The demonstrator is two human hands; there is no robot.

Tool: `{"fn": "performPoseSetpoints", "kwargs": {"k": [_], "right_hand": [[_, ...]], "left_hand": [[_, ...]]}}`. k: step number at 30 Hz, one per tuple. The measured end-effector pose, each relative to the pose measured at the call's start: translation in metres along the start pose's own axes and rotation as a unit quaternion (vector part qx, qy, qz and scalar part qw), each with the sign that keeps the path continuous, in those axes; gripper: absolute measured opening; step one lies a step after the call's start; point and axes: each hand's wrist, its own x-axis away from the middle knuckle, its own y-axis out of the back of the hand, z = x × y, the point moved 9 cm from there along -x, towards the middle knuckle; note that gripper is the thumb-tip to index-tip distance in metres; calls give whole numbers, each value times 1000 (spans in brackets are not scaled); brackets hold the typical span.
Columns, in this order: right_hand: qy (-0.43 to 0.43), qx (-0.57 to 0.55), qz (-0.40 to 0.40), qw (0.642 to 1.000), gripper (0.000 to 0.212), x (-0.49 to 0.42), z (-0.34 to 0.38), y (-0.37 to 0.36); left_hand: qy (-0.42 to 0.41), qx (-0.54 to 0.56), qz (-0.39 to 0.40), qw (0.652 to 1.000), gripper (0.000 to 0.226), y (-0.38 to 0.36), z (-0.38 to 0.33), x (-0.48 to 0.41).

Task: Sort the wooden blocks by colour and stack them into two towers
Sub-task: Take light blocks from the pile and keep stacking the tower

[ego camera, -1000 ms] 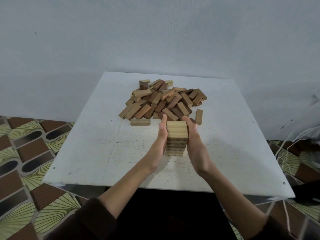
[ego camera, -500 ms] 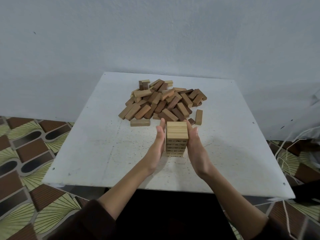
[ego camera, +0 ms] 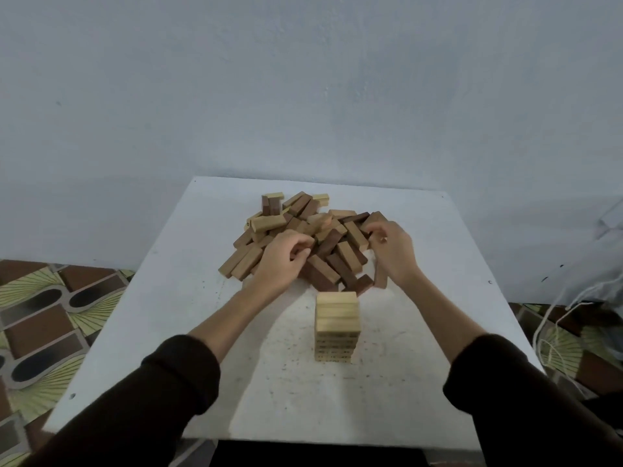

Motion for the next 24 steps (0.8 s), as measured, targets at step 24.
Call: {"fn": "performPoseSetpoints", "kwargs": {"k": [24], "right_hand": [[56, 271, 219, 936, 25, -90, -50, -26]], "left_hand": [[-42, -105, 51, 992, 23, -31, 7, -127]]}}
